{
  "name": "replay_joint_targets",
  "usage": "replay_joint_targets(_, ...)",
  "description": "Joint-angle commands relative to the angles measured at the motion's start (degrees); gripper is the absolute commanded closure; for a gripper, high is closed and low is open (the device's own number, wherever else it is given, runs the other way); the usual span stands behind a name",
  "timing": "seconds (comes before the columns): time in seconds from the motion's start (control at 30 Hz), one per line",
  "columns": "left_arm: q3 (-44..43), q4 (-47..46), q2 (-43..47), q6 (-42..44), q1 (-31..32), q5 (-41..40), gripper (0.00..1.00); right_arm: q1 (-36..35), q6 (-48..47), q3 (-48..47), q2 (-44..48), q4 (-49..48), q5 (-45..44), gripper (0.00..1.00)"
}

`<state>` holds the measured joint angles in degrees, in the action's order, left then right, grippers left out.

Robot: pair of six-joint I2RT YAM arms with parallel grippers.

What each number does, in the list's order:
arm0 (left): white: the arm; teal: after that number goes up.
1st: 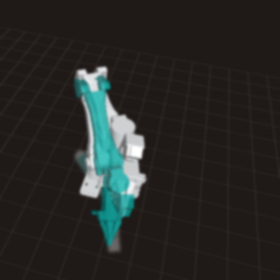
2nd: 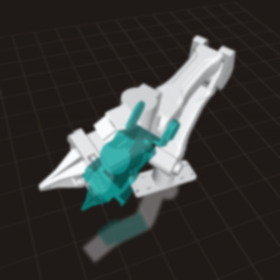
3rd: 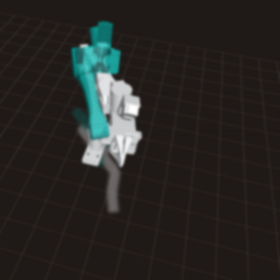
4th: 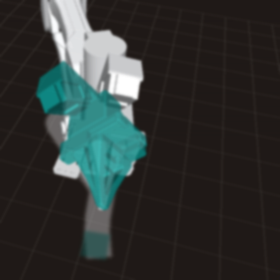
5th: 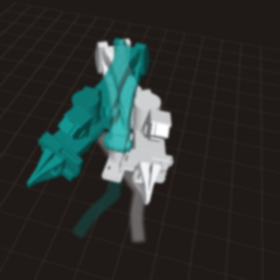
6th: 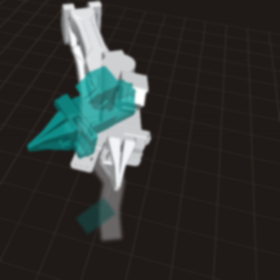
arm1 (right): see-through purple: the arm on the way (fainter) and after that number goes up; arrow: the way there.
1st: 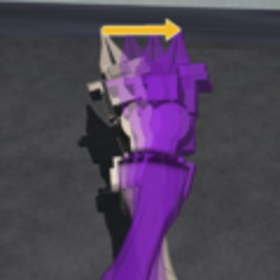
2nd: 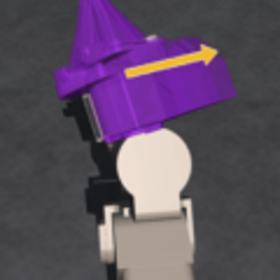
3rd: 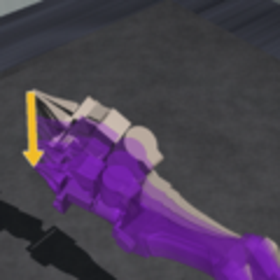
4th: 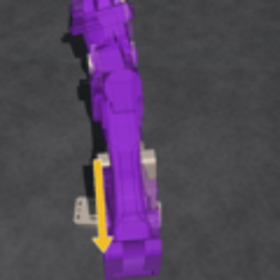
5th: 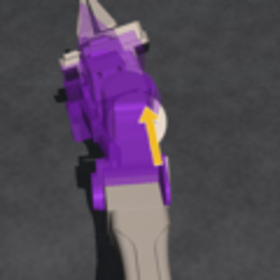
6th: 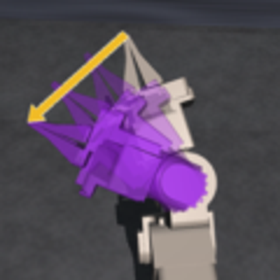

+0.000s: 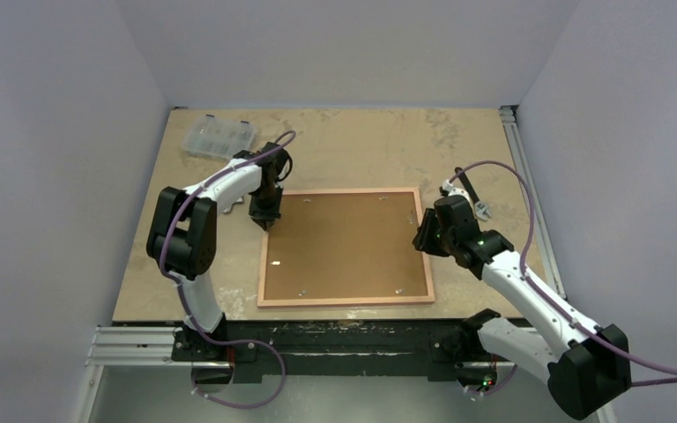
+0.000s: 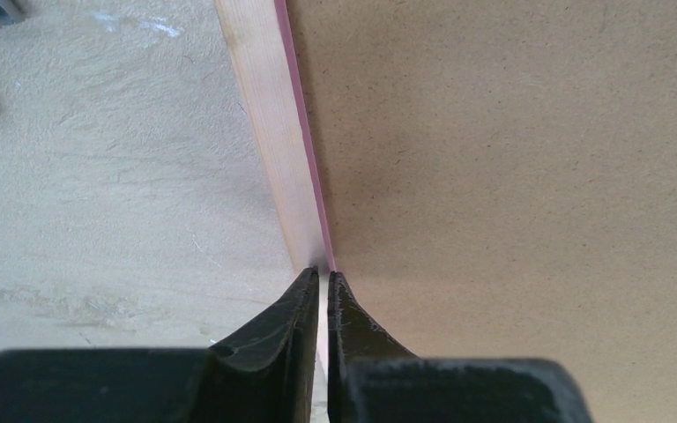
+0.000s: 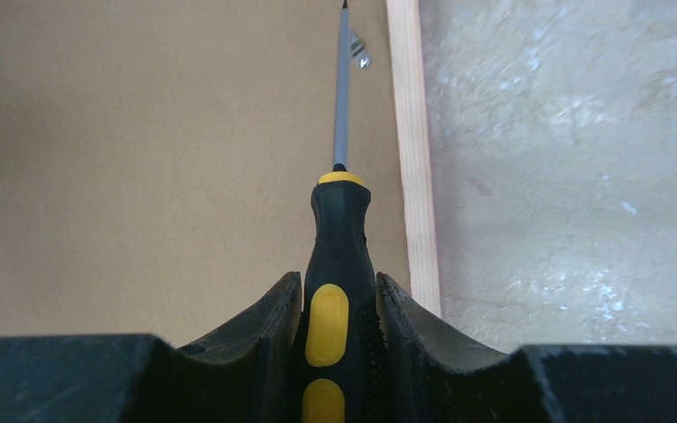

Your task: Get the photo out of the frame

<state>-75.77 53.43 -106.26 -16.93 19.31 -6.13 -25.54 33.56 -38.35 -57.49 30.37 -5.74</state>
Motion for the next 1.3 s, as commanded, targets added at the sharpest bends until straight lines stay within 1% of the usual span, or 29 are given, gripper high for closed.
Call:
replay_joint_targets(0.0,-0.83,-1.01,3.9,-0.46,0.01,1.18,0.86,-0.14,2.01,-4.35,5.73,1.3,-9.11,1.0)
replay_joint_targets(0.1,-0.81,-1.26,5.78,-0.37,0.01,1.91,0.73,1.16,4.73,-3.86,8.22,3.83,-14.36,1.0)
replay_joint_targets(0.23,-0.89,-1.57,10.18,0.05,0.02,3.37,0.58,6.6,8.78,-0.45,11.3,5.45,-15.81,1.0)
replay_joint_targets(0.4,1.31,-3.77,15.84,-0.08,-0.02,5.78,0.55,7.79,17.06,2.74,17.89,8.57,-25.39,1.0)
replay_joint_targets(0.5,1.82,-4.68,17.3,-0.53,0.06,9.49,0.54,8.66,22.03,2.94,18.33,12.93,-31.68,1.0)
replay_joint_targets(0.63,1.68,-5.24,18.34,-1.12,0.04,12.85,0.54,10.69,26.44,3.75,17.98,15.59,-36.85,1.0)
replay_joint_targets(0.73,2.2,-6.09,20.03,-1.47,0.09,14.98,0.53,13.58,24.45,4.29,17.11,13.6,-37.69,1.0)
replay_joint_targets(0.87,2.89,-6.9,21.68,-1.92,0.07,17.44,0.53,18.98,19.26,3.86,12.4,9.33,-35.58,1.0)
replay_joint_targets(1.0,3.42,-7.47,22.89,-2.22,0.04,19.46,0.53,24.25,14.88,2.5,5.0,4.98,-33.98,1.0)
replay_joint_targets(1.17,3.39,-7.03,23.98,-1.82,0.11,18.77,0.53,33.74,9.34,1.63,-4.55,-1.01,-27.79,1.0)
replay_joint_targets(1.27,3.52,-7.2,24.22,-1.88,0.07,18.81,0.53,35.37,6.39,1.41,-8.28,-4.09,-26.79,1.0)
